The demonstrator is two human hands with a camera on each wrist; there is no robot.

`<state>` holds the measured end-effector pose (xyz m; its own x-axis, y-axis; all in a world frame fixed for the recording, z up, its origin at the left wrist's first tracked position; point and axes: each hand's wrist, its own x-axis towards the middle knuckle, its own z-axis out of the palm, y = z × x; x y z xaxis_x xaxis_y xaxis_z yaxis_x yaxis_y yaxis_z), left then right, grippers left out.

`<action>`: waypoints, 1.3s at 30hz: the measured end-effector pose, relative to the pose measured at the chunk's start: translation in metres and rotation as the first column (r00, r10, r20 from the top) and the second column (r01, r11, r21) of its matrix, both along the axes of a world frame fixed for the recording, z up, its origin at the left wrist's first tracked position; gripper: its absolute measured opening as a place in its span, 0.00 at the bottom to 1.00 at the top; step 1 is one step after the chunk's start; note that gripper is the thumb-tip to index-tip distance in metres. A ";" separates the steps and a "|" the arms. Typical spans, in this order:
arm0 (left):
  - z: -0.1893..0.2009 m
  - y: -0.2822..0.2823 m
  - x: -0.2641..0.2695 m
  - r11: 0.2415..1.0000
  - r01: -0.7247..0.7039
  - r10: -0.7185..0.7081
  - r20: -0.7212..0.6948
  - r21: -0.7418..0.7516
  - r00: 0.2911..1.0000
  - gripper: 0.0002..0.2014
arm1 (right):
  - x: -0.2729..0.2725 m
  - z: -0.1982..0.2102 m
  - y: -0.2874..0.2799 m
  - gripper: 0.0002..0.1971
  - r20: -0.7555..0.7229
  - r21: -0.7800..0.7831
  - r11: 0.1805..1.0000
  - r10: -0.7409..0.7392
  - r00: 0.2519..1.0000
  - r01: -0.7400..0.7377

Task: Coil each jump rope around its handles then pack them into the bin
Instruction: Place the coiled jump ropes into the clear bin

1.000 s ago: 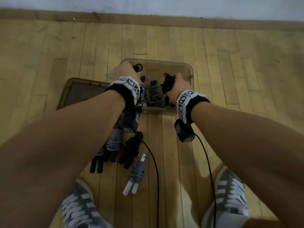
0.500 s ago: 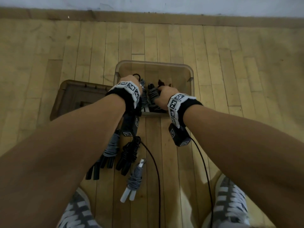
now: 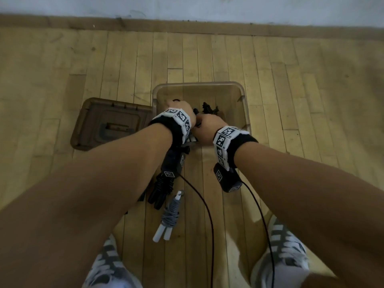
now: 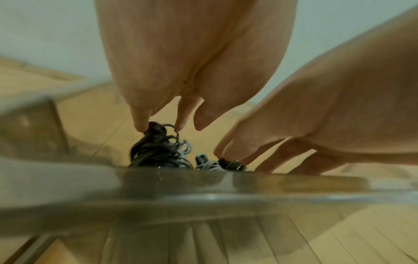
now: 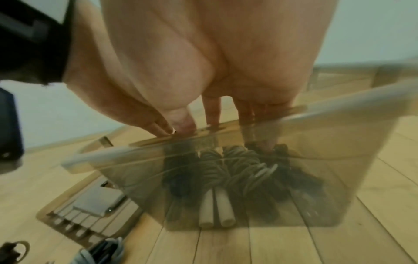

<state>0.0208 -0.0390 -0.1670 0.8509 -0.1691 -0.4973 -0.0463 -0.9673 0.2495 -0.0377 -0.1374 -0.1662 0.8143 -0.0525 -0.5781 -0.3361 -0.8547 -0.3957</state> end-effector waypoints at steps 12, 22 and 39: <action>0.049 0.059 -0.083 0.864 -0.020 0.176 0.264 -0.503 0.948 0.06 | -0.092 0.047 0.039 0.08 0.402 0.095 0.995 -0.051 0.914 0.014; -0.024 0.121 -0.138 0.987 -0.133 0.124 -0.104 -0.095 0.987 0.07 | -0.147 -0.035 0.091 0.33 -0.303 0.161 0.909 -0.326 0.895 0.385; -0.058 0.116 -0.152 1.000 -0.026 0.023 -0.211 -0.009 0.977 0.28 | -0.164 -0.060 0.085 0.15 -0.300 0.276 0.916 -0.208 0.931 0.293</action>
